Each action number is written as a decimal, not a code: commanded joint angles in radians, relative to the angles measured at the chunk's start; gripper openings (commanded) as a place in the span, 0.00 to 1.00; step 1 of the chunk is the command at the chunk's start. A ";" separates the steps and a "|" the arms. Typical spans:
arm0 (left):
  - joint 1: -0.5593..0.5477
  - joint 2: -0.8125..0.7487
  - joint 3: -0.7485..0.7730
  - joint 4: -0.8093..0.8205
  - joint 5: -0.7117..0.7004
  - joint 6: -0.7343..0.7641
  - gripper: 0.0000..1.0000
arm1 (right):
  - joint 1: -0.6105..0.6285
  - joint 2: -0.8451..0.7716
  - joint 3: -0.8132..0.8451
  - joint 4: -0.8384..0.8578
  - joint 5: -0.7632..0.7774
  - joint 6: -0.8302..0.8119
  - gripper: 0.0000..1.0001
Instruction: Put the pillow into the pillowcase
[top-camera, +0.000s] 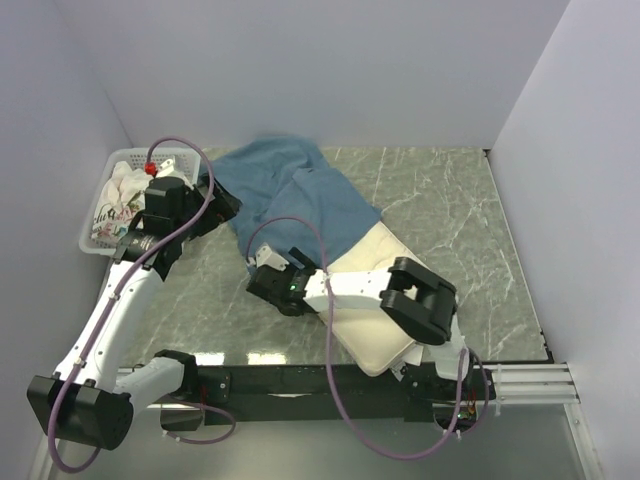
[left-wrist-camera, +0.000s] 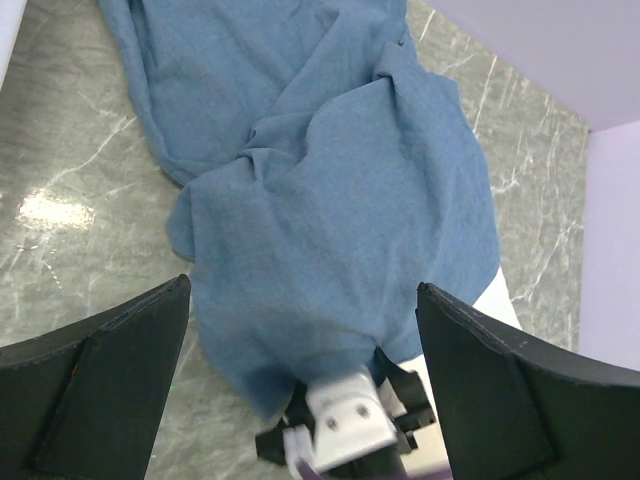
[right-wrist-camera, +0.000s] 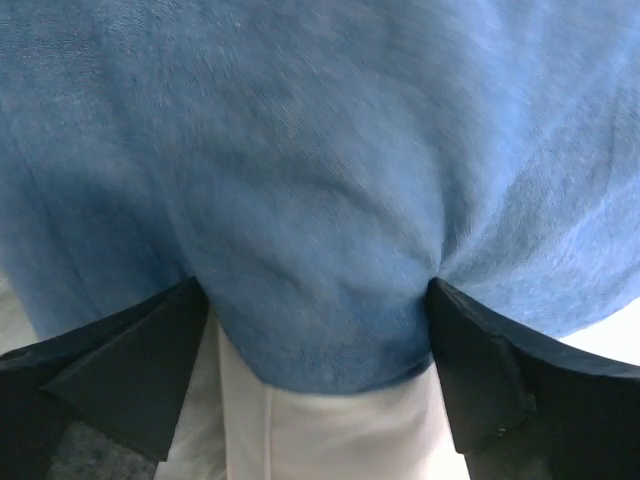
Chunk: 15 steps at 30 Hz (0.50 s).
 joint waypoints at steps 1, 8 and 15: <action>0.009 -0.004 0.035 0.013 0.032 0.039 0.99 | -0.012 0.070 0.085 -0.094 0.088 0.014 0.70; 0.009 -0.031 0.033 0.016 0.053 0.062 0.99 | -0.084 -0.113 0.154 -0.200 -0.144 0.051 0.00; 0.010 -0.064 0.118 -0.025 0.058 0.095 1.00 | -0.254 -0.402 0.336 -0.258 -0.822 0.144 0.00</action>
